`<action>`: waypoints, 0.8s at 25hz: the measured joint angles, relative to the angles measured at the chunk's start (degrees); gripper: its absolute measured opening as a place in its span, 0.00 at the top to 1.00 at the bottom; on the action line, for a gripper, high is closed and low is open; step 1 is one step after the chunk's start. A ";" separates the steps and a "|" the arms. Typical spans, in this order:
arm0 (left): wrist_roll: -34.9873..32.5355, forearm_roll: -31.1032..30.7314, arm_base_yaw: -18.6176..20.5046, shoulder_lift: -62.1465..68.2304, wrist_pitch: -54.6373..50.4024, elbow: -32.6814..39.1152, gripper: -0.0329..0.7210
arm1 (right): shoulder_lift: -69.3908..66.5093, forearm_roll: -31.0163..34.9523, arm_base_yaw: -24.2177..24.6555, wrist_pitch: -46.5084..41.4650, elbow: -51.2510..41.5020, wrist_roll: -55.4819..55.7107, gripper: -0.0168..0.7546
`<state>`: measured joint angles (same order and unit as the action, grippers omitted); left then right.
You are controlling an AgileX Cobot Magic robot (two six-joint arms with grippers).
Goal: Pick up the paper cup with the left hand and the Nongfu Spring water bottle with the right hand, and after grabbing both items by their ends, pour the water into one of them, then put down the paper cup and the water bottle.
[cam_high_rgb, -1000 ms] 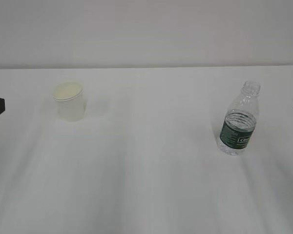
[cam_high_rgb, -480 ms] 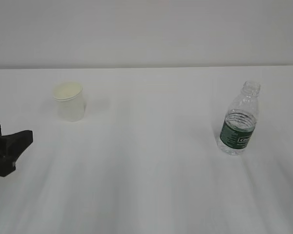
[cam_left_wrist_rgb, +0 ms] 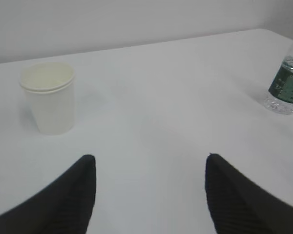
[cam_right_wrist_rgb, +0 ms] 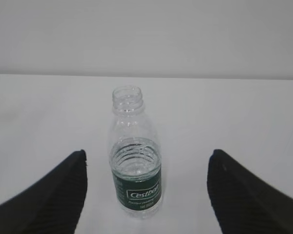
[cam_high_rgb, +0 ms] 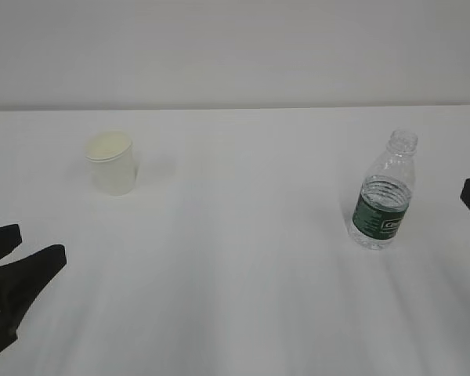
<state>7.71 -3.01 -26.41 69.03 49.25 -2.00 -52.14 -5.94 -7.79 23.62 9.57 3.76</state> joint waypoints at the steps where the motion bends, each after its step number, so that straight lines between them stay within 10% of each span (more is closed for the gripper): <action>1: 0.24 -0.54 0.00 0.00 1.61 0.83 0.30 | -0.82 -0.76 0.00 0.48 -0.10 0.52 0.23; 8: 0.82 -2.45 0.00 0.00 4.14 1.69 0.30 | -9.66 -12.15 0.00 4.35 -0.10 7.38 0.23; 20: 0.82 4.92 0.00 2.97 6.85 1.69 0.30 | -16.60 -12.72 0.00 12.10 -1.12 8.29 0.23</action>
<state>8.53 1.91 -26.41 71.99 56.10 -0.31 -68.74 -18.66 -7.79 35.72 8.45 12.05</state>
